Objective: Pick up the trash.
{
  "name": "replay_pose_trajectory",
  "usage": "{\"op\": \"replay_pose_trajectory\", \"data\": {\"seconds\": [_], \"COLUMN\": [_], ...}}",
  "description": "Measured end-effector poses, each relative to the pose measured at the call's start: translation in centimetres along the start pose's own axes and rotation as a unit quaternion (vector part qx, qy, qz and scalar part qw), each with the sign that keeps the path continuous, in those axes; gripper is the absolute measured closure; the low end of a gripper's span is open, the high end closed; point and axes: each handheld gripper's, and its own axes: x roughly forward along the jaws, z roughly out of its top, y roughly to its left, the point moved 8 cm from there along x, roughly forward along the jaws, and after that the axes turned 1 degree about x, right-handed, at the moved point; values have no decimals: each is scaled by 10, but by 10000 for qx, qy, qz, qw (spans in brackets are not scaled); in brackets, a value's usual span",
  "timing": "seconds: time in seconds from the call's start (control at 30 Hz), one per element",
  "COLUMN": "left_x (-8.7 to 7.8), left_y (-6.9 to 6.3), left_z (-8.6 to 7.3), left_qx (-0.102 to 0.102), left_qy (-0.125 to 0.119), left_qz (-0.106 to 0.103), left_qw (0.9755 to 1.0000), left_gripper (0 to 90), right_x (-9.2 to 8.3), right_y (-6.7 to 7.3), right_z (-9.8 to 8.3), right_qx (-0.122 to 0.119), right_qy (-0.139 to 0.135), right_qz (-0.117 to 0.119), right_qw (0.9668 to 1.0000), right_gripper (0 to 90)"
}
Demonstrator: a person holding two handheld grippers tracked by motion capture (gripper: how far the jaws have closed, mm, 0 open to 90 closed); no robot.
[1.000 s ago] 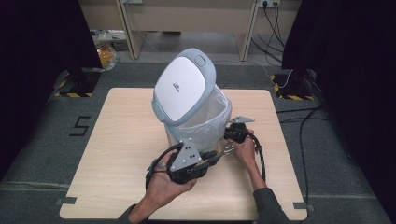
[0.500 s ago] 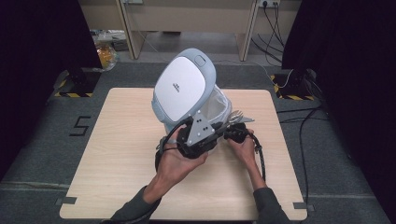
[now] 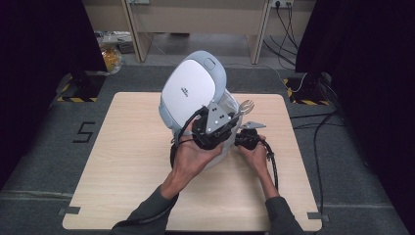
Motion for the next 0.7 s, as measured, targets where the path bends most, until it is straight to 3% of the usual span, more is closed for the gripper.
{"op": "replay_pose_trajectory", "data": {"seconds": [0.33, 0.53, 0.7], "left_x": [13, 16, 17], "left_y": [3, 3, 4], "left_z": [1, 1, 2], "left_qx": [3, 170, 180], "left_qy": [50, 44, 26], "left_qz": [118, 372, 606], "left_qw": [9999, 9992, 9980], "left_gripper": [798, 798, 798], "right_x": [0, 0, 0], "right_y": [0, 0, 0], "right_z": [0, 0, 0], "right_qx": [-9, -11, -17], "right_qy": [5, 6, 12], "right_qz": [-22, -5, -3], "right_qw": [10000, 10000, 10000], "right_gripper": [789, 789, 789]}}
